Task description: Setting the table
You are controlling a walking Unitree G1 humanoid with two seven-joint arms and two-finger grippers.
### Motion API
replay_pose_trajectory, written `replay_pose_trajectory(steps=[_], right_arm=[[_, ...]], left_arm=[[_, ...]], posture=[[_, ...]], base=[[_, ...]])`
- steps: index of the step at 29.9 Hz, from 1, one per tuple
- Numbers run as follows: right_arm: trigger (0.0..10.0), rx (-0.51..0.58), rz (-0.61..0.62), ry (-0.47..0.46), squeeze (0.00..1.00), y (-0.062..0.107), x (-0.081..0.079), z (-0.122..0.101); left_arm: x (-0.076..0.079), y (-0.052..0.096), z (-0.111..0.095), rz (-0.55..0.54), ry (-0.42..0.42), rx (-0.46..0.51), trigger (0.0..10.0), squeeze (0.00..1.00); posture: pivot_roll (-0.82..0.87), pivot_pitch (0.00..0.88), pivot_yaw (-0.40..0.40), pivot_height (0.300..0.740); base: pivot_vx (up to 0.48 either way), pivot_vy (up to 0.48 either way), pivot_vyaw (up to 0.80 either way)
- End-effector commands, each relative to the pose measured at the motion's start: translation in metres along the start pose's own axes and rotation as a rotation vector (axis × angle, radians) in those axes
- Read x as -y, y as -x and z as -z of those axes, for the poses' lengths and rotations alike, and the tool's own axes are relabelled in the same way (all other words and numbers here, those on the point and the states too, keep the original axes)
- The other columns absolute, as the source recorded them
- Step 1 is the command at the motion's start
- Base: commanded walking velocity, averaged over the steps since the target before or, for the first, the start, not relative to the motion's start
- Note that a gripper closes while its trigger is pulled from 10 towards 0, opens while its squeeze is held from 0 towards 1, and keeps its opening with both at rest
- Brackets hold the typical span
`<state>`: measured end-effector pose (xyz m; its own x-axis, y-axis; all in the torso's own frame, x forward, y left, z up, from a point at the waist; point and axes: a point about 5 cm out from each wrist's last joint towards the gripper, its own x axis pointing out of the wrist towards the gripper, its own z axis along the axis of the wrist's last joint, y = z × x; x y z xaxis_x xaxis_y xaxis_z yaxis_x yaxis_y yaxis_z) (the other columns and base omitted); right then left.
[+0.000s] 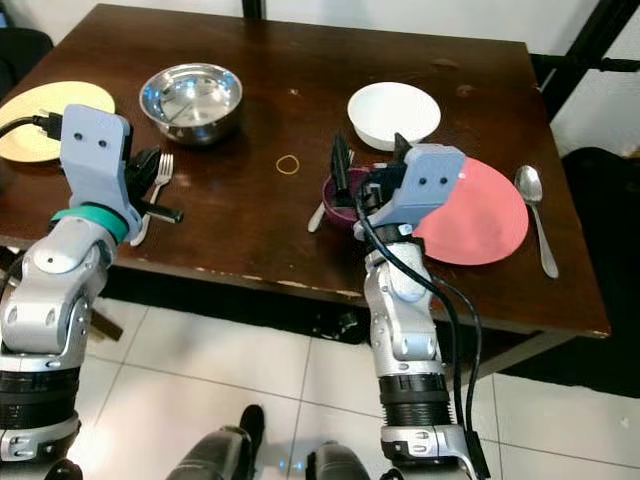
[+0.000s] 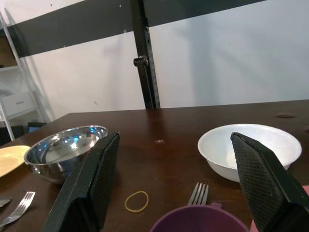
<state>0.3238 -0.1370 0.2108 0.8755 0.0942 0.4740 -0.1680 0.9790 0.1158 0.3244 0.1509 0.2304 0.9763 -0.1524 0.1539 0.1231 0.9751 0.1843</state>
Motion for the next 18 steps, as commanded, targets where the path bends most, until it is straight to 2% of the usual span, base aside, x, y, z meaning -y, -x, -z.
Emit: replay_pose_trajectory(steps=[1,9,13,18], right_arm=[[10.0,-0.025,0.0,-0.012,0.0,0.0031,-0.0021,0.0052],[10.0,-0.027,-0.002,-0.014,0.0,0.0037,-0.0037,0.0061],[10.0,-0.028,-0.002,-0.013,0.0,0.0038,-0.0039,0.0065],[10.0,-0.028,-0.001,-0.01,0.0,0.0038,-0.0037,0.0062]], left_arm=[[0.0016,-0.001,0.0013,0.006,0.017,0.003,10.0,0.0],[0.0072,-0.0054,0.0024,0.024,0.02,-0.001,10.0,0.0],[0.0099,-0.0079,0.0029,0.015,-0.013,0.019,10.0,0.0],[0.0115,-0.0083,0.002,0.023,-0.016,0.029,10.0,0.0]], posture=[[0.0,0.103,0.087,0.74],[0.0,0.105,0.089,0.74],[-0.01,0.108,0.09,0.74],[-0.01,0.109,0.089,0.74]], base=[[0.0,0.0,0.0],[0.0,0.0,0.0],[0.394,0.0,0.0],[0.469,0.0,0.0]])
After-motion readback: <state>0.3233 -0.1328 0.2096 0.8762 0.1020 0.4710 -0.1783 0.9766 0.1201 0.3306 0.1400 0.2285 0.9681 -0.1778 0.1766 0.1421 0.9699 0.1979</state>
